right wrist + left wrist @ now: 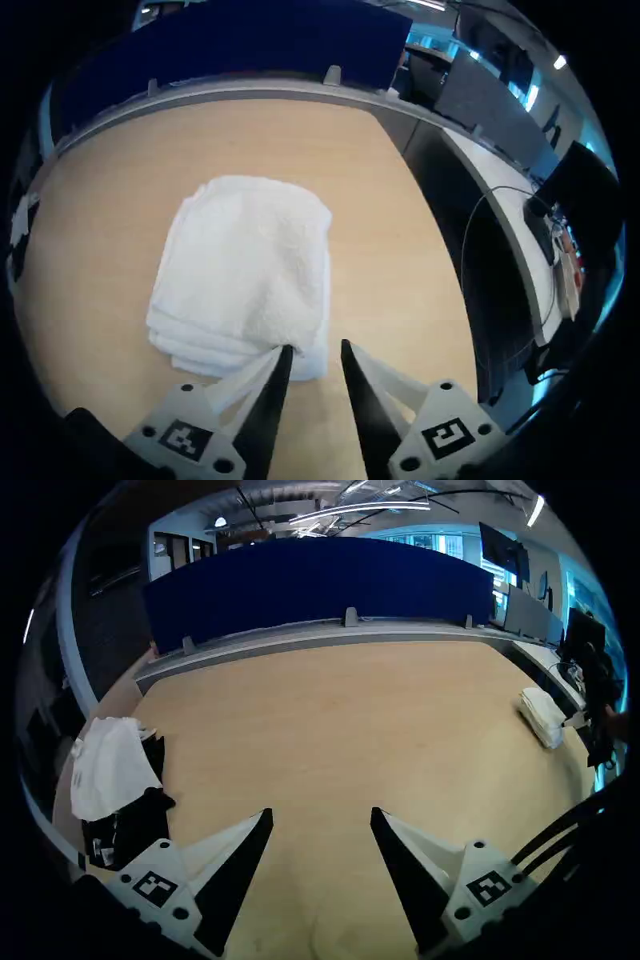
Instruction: Fold towel
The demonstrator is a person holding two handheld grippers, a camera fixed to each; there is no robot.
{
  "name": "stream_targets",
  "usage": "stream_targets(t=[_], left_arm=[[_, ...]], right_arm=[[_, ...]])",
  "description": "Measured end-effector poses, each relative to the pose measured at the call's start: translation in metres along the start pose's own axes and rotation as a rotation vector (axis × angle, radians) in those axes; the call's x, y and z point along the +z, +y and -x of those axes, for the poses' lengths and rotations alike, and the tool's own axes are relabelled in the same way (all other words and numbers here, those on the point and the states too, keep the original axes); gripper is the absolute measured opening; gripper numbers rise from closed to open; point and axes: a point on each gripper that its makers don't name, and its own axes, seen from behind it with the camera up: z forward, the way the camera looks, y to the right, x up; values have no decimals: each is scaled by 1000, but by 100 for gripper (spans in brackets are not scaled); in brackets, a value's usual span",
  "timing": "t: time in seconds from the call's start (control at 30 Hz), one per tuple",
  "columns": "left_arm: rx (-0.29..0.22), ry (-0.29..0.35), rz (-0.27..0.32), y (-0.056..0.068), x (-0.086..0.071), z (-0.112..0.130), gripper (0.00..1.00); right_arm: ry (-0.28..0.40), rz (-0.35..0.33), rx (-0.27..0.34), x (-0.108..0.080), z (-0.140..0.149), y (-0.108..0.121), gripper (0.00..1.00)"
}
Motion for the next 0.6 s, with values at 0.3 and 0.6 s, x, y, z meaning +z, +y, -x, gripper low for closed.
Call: stream_targets(t=[0.3, 0.6], left_arm=[[2, 5, 5, 0, -1, -1, 90], [5, 6, 6, -2, -1, -1, 90]], right_arm=[[30, -3, 0, -15, 0, -4, 86], [114, -82, -23, -25, -22, -40, 100]])
